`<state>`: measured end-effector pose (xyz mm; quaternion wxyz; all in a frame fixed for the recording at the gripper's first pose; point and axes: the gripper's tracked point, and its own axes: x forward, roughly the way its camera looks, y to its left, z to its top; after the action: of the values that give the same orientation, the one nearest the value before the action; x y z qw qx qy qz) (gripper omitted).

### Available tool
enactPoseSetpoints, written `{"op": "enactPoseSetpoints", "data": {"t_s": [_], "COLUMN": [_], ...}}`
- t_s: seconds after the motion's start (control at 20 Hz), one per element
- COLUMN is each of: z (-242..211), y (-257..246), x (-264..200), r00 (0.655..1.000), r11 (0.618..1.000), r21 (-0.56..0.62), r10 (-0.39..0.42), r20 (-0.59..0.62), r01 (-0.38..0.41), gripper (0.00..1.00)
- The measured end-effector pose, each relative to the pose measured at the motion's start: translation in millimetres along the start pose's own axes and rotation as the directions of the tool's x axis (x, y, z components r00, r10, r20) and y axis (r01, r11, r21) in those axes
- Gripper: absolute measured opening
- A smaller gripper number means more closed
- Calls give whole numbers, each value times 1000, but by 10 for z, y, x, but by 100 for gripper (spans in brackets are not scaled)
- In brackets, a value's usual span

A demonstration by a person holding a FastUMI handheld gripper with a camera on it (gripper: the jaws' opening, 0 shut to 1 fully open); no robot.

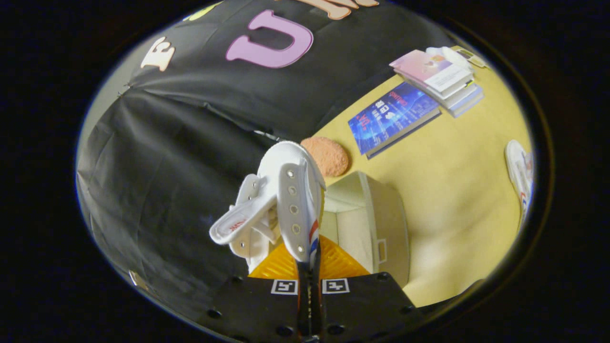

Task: Open the storage box then place both shoes into the box .Put the left shoe in first, then the right shoe, with the right side of both shoes facing outward in a uniform manner.

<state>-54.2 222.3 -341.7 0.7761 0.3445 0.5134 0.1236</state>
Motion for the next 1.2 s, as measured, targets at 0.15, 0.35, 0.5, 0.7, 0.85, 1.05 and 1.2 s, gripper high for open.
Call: {"op": "enactPoseSetpoints", "data": {"t_s": [0.15, 0.35, 0.5, 0.7, 0.85, 1.05, 1.2], "z": [-341, -636, -654, -677, -795, -915, -968], "y": [-26, -181, -183, -165, -166, -215, -306], "x": [314, 645, 686, 554, 502, 555, 642], "r00": [997, 988, 986, 976, 973, 966, 955], "r11": [997, 989, 986, 976, 972, 965, 956], "r21": [-15, -1, 17, -40, -40, -33, -35], "r10": [-81, -149, -168, -214, -230, -259, -294], "r20": [-14, -38, -20, 34, 30, -14, -41], "r01": [81, 149, 168, 215, 232, 259, 292], "gripper": [5, 5, 5, 5, 5, 5, 5]}}
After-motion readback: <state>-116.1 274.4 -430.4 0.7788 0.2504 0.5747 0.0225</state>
